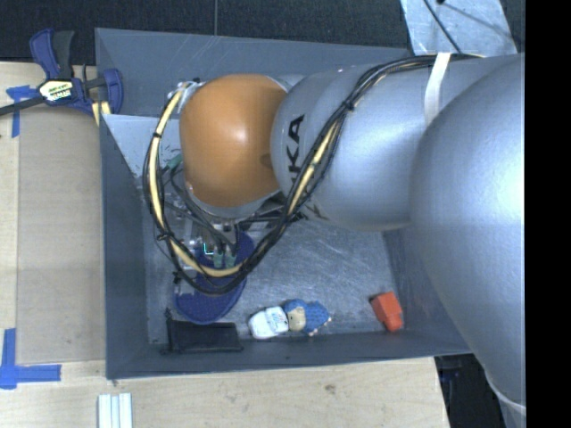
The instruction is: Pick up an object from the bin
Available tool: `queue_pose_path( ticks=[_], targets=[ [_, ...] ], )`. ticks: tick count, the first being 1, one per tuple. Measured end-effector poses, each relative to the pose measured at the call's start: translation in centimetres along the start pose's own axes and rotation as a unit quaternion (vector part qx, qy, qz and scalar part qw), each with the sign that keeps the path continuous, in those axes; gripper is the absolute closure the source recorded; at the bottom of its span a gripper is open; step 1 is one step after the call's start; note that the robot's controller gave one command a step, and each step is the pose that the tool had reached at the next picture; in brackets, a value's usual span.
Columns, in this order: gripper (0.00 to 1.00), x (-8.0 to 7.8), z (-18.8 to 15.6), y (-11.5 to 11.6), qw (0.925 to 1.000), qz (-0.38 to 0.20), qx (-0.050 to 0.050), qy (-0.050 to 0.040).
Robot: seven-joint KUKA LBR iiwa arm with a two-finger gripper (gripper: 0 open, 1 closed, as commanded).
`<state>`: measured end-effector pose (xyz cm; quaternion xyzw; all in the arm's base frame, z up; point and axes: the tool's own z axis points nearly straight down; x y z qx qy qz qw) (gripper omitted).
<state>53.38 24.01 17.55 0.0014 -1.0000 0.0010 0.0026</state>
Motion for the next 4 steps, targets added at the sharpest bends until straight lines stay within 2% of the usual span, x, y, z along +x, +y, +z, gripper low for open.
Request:
queue_pose_path(
  ticks=[1, 2, 3, 4],
  targets=[
    [0.0, 3.7, 4.1, -6.9, 0.9992, -0.04, 0.001, 0.0],
    [0.0, -2.6, 10.6, -5.6, 0.9638, -0.267, -0.001, 0.005],
    [1.0, -2.7, 10.3, -5.5, 0.9639, -0.266, -0.001, 0.0029],
    [1.0, 1.3, -18.7, -3.5, 0.9678, -0.252, -0.001, -0.0092]
  ],
)
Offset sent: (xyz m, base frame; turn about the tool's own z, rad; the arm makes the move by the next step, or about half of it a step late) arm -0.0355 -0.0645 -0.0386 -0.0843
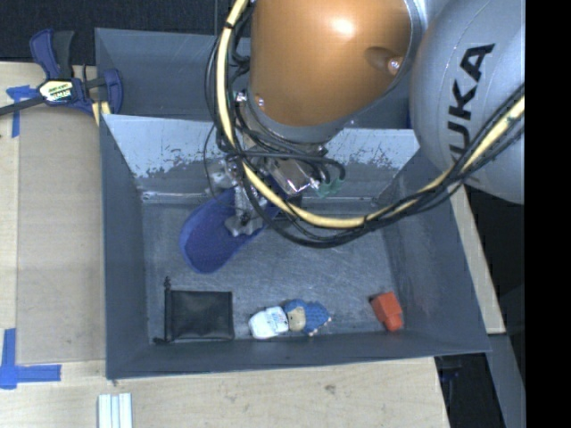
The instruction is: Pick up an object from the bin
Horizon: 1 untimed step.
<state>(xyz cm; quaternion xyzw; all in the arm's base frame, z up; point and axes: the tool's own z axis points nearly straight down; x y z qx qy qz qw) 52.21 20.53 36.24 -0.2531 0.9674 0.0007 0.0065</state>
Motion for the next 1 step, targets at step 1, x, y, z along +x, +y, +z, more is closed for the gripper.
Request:
queue_pose_path(
  ticks=[1],
  targets=[
    [1.0, 0.86, 2.18, 0.76, 0.9806, -0.196, -0.002, 0.0056]
  ],
)
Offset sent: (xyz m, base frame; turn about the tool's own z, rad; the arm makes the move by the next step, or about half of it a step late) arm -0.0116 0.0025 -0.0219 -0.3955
